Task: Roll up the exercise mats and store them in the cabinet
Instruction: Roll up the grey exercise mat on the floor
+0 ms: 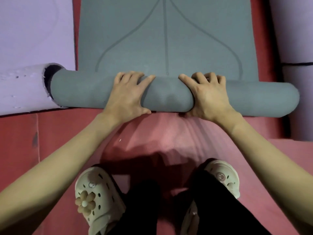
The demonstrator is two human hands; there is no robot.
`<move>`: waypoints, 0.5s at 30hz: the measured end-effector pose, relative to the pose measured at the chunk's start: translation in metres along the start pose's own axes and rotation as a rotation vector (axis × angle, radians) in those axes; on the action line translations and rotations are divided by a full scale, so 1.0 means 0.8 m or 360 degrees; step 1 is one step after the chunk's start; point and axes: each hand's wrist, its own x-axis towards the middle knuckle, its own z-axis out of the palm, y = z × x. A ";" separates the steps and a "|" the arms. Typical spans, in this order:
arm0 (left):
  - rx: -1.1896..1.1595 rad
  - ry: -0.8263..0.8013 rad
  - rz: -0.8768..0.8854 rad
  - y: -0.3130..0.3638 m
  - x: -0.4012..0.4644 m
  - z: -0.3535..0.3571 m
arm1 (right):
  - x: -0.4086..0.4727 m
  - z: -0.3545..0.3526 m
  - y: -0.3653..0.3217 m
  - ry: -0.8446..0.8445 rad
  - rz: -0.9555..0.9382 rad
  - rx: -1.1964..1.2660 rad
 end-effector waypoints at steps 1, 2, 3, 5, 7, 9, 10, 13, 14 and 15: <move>0.0003 -0.0004 0.0007 0.003 -0.006 0.000 | -0.011 0.001 -0.003 -0.0008 0.0020 0.0019; -0.0009 -0.0029 0.0005 0.006 -0.011 -0.002 | -0.021 0.001 -0.005 -0.0022 0.0037 0.0033; -0.0032 -0.0078 -0.0002 0.011 -0.015 -0.003 | -0.031 0.002 -0.006 -0.0053 0.0048 0.0046; -0.0076 -0.0187 -0.0019 0.027 -0.026 0.000 | -0.047 0.004 0.002 -0.0162 0.0051 0.0073; -0.0097 -0.0226 -0.0019 0.047 -0.040 0.010 | -0.058 0.003 0.013 -0.0304 0.0034 0.0085; -0.0131 -0.0204 -0.0038 0.058 -0.049 0.019 | -0.063 0.001 0.019 -0.0390 0.0023 0.0068; -0.0150 -0.0186 -0.0054 0.058 -0.049 0.021 | -0.063 0.000 0.019 -0.0414 0.0016 0.0059; -0.0115 -0.0157 -0.0025 0.054 -0.044 0.020 | -0.047 -0.007 0.019 -0.0529 0.0002 0.0100; -0.0073 -0.0139 -0.0002 0.055 -0.045 0.020 | -0.040 -0.010 0.021 -0.0578 -0.0002 0.0121; -0.0019 -0.0116 0.0028 0.056 -0.046 0.022 | -0.033 -0.013 0.023 -0.0628 -0.0001 0.0140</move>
